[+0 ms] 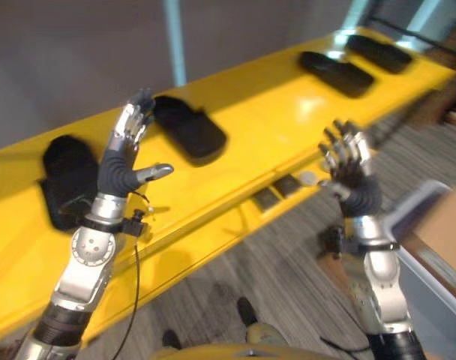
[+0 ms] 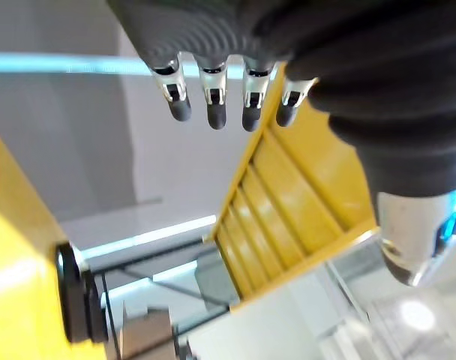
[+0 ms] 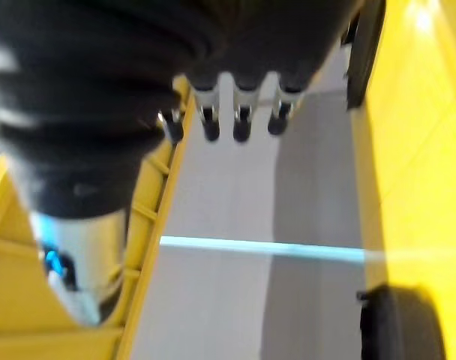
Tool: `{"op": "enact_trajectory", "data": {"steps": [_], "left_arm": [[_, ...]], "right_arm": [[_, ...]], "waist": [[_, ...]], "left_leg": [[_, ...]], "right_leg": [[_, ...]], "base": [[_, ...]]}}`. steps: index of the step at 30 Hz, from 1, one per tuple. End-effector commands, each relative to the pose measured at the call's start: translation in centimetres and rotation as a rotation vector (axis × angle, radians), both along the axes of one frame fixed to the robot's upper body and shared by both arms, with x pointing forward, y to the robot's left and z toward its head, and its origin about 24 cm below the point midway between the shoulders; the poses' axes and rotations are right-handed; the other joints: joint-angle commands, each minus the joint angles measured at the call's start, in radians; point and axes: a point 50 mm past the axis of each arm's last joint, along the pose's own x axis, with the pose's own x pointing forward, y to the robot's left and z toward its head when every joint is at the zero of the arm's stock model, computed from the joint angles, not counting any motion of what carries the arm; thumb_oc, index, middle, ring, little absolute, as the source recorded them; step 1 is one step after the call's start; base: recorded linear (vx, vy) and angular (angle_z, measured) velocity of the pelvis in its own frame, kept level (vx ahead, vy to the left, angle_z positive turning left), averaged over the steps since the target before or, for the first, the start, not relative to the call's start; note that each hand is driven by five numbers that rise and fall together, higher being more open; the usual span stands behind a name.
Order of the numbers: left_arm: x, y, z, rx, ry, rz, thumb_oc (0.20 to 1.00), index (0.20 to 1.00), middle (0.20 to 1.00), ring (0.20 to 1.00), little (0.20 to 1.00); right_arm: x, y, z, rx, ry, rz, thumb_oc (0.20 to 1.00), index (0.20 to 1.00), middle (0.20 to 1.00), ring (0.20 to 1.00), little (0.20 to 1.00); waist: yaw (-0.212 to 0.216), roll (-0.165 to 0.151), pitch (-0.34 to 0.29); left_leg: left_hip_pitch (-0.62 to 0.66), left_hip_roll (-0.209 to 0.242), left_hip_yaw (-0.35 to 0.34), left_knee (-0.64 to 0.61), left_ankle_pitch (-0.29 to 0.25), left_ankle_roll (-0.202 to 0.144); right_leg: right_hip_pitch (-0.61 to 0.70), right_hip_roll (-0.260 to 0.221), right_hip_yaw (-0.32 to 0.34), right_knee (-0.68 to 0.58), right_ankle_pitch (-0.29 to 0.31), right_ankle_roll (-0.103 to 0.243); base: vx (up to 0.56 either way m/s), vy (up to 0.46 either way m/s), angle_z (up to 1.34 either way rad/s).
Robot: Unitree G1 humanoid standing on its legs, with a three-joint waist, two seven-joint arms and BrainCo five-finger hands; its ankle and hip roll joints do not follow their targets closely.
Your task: Move parts from the plastic box to the shelf.
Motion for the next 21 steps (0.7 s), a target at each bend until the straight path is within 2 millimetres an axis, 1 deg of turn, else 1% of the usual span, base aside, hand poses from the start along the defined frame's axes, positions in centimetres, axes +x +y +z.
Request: {"op": "enact_trajectory", "data": {"steps": [1,2,4,5,6,9,11,13,14,15,17,20,21], "left_arm": [[0.4,0.1,0.5,0.025,-0.039,0.006,1.0,1.0,1.0,1.0,1.0],[0.7,0.2,-0.2,0.032,-0.009,0.015,1.0,1.0,1.0,1.0,1.0],[1.2,0.1,-1.6,0.072,0.064,0.013,1.0,1.0,1.0,1.0,1.0],[1.6,-0.2,-2.7,0.092,0.117,-0.002,1.0,1.0,1.0,1.0,1.0],[1.6,-0.2,-2.7,0.092,0.117,-0.002,1.0,1.0,1.0,1.0,1.0],[1.9,-1.2,-4.4,0.179,0.19,-0.066,1.0,1.0,1.0,1.0,1.0],[2.0,-2.3,-6.4,0.175,0.312,-0.186,1.0,1.0,1.0,1.0,1.0],[1.9,-3.1,-7.6,0.169,0.392,-0.292,1.0,1.0,1.0,1.0,1.0],[1.7,-3.2,-8.4,0.19,0.433,-0.325,1.0,1.0,1.0,1.0,1.0],[1.6,-3.2,-9.1,0.2,0.467,-0.336,1.0,1.0,1.0,1.0,1.0],[1.2,-3.3,-10.1,0.166,0.522,-0.361,1.0,1.0,1.0,1.0,1.0],[0.7,-3.1,-10.4,0.121,0.543,-0.369,1.0,1.0,1.0,1.0,1.0],[0.7,-2.9,-10.0,0.092,0.522,-0.347,1.0,1.0,1.0,1.0,1.0]], "right_arm": [[-0.1,-0.4,1.6,-0.064,-0.08,0.005,1.0,1.0,1.0,1.0,1.0],[-0.3,-0.8,1.1,-0.075,-0.054,-0.009,1.0,1.0,1.0,1.0,1.0],[-0.5,-1.3,0.0,-0.105,0.006,-0.036,1.0,1.0,1.0,1.0,1.0],[-0.6,-1.5,-1.5,-0.099,0.077,-0.046,1.0,1.0,1.0,1.0,1.0],[-0.6,-1.5,-1.5,-0.099,0.077,-0.047,1.0,1.0,1.0,1.0,1.0],[-0.3,-1.7,-5.1,-0.113,0.244,-0.072,1.0,1.0,1.0,1.0,1.0],[-0.3,-2.0,-7.9,-0.13,0.373,-0.102,1.0,1.0,1.0,1.0,1.0],[-0.2,-1.8,-9.8,-0.125,0.46,-0.098,1.0,1.0,1.0,1.0,1.0],[-0.1,-1.6,-10.6,-0.14,0.494,-0.086,1.0,1.0,1.0,1.0,1.0],[-0.1,-1.6,-11.2,-0.147,0.522,-0.089,1.0,1.0,1.0,1.0,1.0],[-0.2,-1.6,-11.9,-0.156,0.558,-0.09,1.0,1.0,1.0,1.0,1.0],[-0.3,-1.3,-12.8,-0.153,0.6,-0.074,1.0,1.0,1.0,1.0,1.0],[0.2,-1.0,-12.6,-0.164,0.591,-0.051,1.0,1.0,1.0,1.0,1.0]], "waist": [[0.019,0.0,-0.018],[0.011,0.01,-0.021],[-0.002,0.014,-0.023],[-0.013,0.017,-0.024],[-0.012,0.017,-0.023],[-0.016,0.029,-0.022],[-0.017,0.037,-0.021],[-0.018,0.044,-0.023],[-0.017,0.037,-0.023],[-0.014,0.038,-0.025],[-0.004,0.04,-0.023],[0.025,0.042,-0.011],[0.051,0.043,0.015]], "left_leg": [[-0.03,0.013,-0.017,0.193,-0.215,0.064],[-0.014,0.014,-0.012,0.206,-0.255,0.071],[-0.011,0.026,0.01,0.229,-0.264,0.07],[-0.003,0.032,0.015,0.238,-0.269,0.068],[-0.003,0.032,0.015,0.239,-0.269,0.068],[0.005,0.035,0.006,0.235,-0.265,0.064],[0.007,0.034,-0.007,0.227,-0.257,0.061],[0.007,0.032,-0.024,0.214,-0.25,0.059],[-0.002,0.035,-0.02,0.208,-0.213,0.053],[-0.005,0.035,-0.029,0.205,-0.209,0.05],[-0.014,0.041,-0.05,0.212,-0.208,0.045],[-0.035,0.058,-0.088,0.235,-0.205,0.031],[-0.081,0.077,-0.136,0.292,-0.207,0.021]], "right_leg": [[0.01,0.012,-0.026,0.077,-0.155,0.083],[0.019,0.018,-0.026,0.077,-0.176,0.083],[0.017,0.025,-0.011,0.084,-0.175,0.083],[0.022,0.027,-0.002,0.086,-0.177,0.083],[0.023,0.027,-0.002,0.086,-0.177,0.083],[0.034,0.025,-0.009,0.094,-0.184,0.083],[0.039,0.019,-0.024,0.099,-0.189,0.082],[0.044,0.014,-0.038,0.106,-0.198,0.078],[0.035,0.017,-0.036,0.111,-0.18,0.07],[0.035,0.015,-0.044,0.115,-0.184,0.066],[0.038,0.016,-0.062,0.126,-0.2,0.053],[0.048,0.022,-0.099,0.137,-0.222,0.028],[0.054,0.026,-0.136,0.145,-0.24,0.004]], "base": [[0.08,0.071,-1.03],[0.07,0.063,-0.91],[0.03,0.027,-0.68],[0.0,0.001,-0.58],[-0.02,0.014,-0.48],[-0.04,0.016,-0.01],[-0.06,0.007,0.28],[-0.06,-0.048,0.43],[-0.08,-0.109,0.45],[-0.08,-0.131,0.44],[0.0,-0.098,0.31],[-0.02,-0.2,0.55],[-0.06,-0.231,0.76]]}}
